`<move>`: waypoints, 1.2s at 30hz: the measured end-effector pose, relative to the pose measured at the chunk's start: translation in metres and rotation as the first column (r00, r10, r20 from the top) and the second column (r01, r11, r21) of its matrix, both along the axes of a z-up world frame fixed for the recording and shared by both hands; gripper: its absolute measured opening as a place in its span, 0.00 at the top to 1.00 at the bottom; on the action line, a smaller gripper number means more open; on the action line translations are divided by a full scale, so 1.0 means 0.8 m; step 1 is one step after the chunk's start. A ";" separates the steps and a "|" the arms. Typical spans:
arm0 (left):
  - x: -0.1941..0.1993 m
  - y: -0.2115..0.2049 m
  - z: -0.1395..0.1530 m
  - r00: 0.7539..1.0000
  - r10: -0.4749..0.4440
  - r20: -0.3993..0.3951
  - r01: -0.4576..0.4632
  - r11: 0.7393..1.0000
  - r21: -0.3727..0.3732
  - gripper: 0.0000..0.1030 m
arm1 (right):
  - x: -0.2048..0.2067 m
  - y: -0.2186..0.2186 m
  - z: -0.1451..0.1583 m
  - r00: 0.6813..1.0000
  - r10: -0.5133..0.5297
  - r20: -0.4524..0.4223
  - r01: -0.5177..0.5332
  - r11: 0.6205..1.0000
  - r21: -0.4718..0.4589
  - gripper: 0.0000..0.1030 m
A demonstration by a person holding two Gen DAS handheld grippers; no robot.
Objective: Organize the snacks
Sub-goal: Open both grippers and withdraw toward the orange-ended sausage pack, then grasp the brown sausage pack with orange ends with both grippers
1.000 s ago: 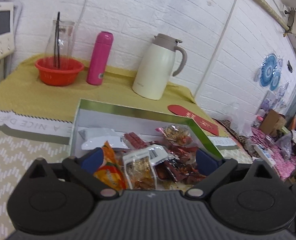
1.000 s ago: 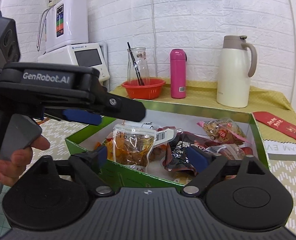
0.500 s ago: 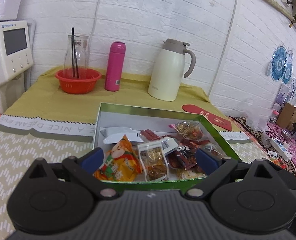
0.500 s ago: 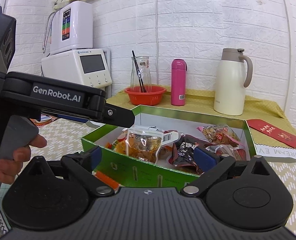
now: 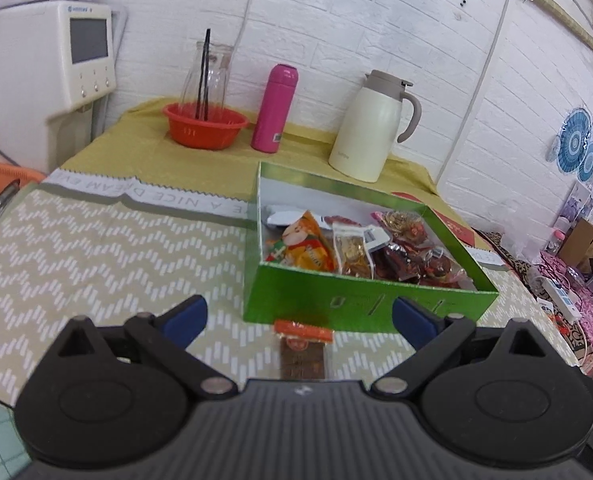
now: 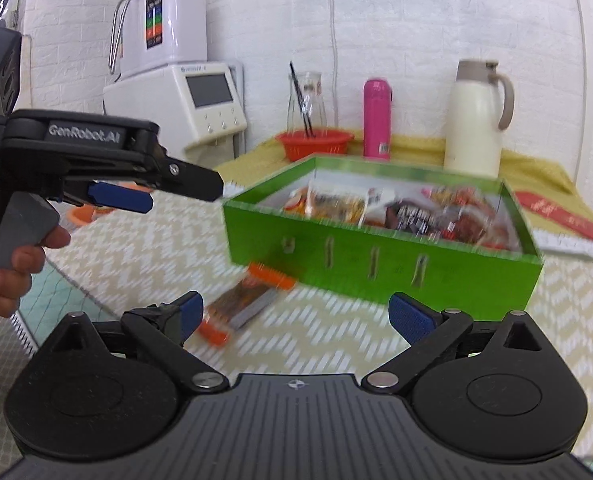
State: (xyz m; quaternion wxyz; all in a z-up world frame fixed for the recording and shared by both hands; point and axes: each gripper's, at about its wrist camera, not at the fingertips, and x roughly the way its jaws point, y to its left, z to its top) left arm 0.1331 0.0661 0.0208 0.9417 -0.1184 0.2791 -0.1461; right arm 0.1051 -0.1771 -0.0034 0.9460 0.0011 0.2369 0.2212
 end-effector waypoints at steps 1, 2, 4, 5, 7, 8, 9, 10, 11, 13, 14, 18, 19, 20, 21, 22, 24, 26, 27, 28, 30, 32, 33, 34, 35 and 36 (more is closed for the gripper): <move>-0.001 0.005 -0.005 1.000 -0.008 -0.022 0.007 1.000 -0.011 0.06 | -0.001 0.004 -0.005 1.000 0.008 -0.025 -0.008 1.000 0.001 0.00; -0.001 0.011 -0.011 0.999 -0.011 -0.046 0.010 1.000 -0.025 0.06 | 0.000 0.009 -0.009 0.999 0.019 -0.047 -0.019 1.000 0.003 0.00; -0.003 0.022 -0.020 0.997 -0.010 -0.074 0.007 0.999 -0.042 0.06 | 0.003 0.020 -0.016 0.996 0.033 -0.086 -0.034 0.999 -0.002 0.00; -0.004 0.028 -0.023 0.996 -0.006 -0.085 0.002 0.999 -0.050 0.06 | 0.006 0.026 -0.018 0.994 0.033 -0.103 -0.034 0.999 -0.008 0.00; -0.004 0.039 -0.025 0.996 -0.002 -0.094 -0.005 0.998 -0.068 0.06 | 0.014 0.042 -0.021 0.992 0.033 -0.124 -0.036 0.999 -0.025 0.00; -0.004 0.044 -0.024 0.995 0.003 -0.095 -0.010 0.997 -0.080 0.06 | 0.018 0.051 -0.022 0.991 0.030 -0.129 -0.035 0.999 -0.034 0.00; -0.003 0.048 -0.023 0.996 0.006 -0.094 -0.014 0.996 -0.091 0.06 | 0.021 0.059 -0.022 0.991 0.026 -0.134 -0.032 0.999 -0.040 0.00; -0.003 0.051 -0.021 0.996 0.008 -0.089 -0.017 0.995 -0.098 0.06 | 0.026 0.067 -0.022 0.990 0.026 -0.141 -0.033 0.998 -0.046 0.00; -0.002 0.053 -0.019 0.996 0.010 -0.085 -0.019 0.995 -0.101 0.06 | 0.031 0.076 -0.022 0.989 0.026 -0.145 -0.033 0.998 -0.050 0.00; 0.001 0.056 -0.016 0.997 0.019 -0.081 -0.027 0.994 -0.105 0.06 | 0.043 0.092 -0.023 0.988 0.013 -0.156 -0.020 0.999 -0.045 0.00; 0.003 0.058 -0.014 0.997 0.019 -0.080 -0.028 0.993 -0.112 0.06 | 0.049 0.100 -0.023 0.985 0.005 -0.170 -0.013 0.999 -0.043 0.00; 0.007 0.055 -0.014 0.996 -0.003 -0.085 -0.007 0.993 -0.116 0.06 | 0.059 0.118 -0.029 0.987 -0.017 -0.157 0.002 0.995 -0.096 0.00; 0.007 0.052 -0.015 0.996 -0.016 -0.087 0.006 0.994 -0.108 0.06 | 0.056 0.114 -0.029 0.990 -0.015 -0.140 -0.001 0.994 -0.111 0.00; 0.006 0.050 -0.017 0.996 -0.030 -0.089 0.021 0.995 -0.100 0.06 | 0.053 0.108 -0.029 0.990 -0.002 -0.139 -0.014 0.993 -0.115 0.00; 0.005 0.047 -0.019 0.995 -0.045 -0.092 0.036 0.995 -0.095 0.06 | 0.048 0.098 -0.028 0.990 0.027 -0.139 -0.042 0.994 -0.103 0.02; 0.004 0.042 -0.021 0.993 -0.065 -0.097 0.057 0.994 -0.091 0.06 | 0.043 0.088 -0.027 0.989 0.054 -0.138 -0.068 0.993 -0.097 0.04; 0.002 0.030 -0.027 0.988 -0.111 -0.106 0.101 0.991 -0.092 0.06 | 0.032 0.068 -0.026 0.988 0.066 -0.136 -0.081 0.991 -0.110 0.08; 0.000 0.015 -0.034 0.977 -0.172 -0.125 0.158 0.981 -0.111 0.06 | 0.020 0.050 -0.026 0.989 0.068 -0.135 -0.083 0.990 -0.112 0.08; -0.001 0.007 -0.039 0.970 -0.199 -0.136 0.183 0.975 -0.123 0.06 | 0.014 0.040 -0.026 0.988 0.069 -0.135 -0.084 0.991 -0.106 0.07; -0.002 -0.002 -0.043 0.964 -0.224 -0.145 0.205 0.970 -0.133 0.06 | 0.008 0.031 -0.027 0.988 0.071 -0.134 -0.085 0.992 -0.098 0.07; -0.004 -0.023 -0.053 0.947 -0.275 -0.168 0.253 0.957 -0.140 0.06 | -0.004 0.017 -0.028 0.990 0.054 -0.131 -0.067 0.993 -0.100 0.02; -0.005 -0.043 -0.061 0.932 -0.311 -0.187 0.290 0.948 -0.131 0.06 | -0.015 0.006 -0.031 0.992 0.034 -0.124 -0.047 0.993 -0.106 0.00; -0.005 -0.051 -0.064 0.926 -0.324 -0.196 0.303 0.944 -0.127 0.06 | -0.020 0.002 -0.032 0.993 0.025 -0.119 -0.038 0.993 -0.112 0.00; -0.004 -0.058 -0.066 0.921 -0.333 -0.204 0.314 0.942 -0.122 0.08 | -0.024 -0.001 -0.033 0.993 0.014 -0.117 -0.028 0.993 -0.118 0.00; -0.005 -0.065 -0.067 0.920 -0.339 -0.198 0.323 0.940 -0.108 0.09 | -0.027 -0.004 -0.033 0.993 0.005 -0.118 -0.019 0.993 -0.119 0.00; -0.004 -0.070 -0.068 0.918 -0.341 -0.200 0.329 0.940 -0.094 0.10 | -0.029 -0.006 -0.033 0.993 0.000 -0.119 -0.014 0.993 -0.115 0.00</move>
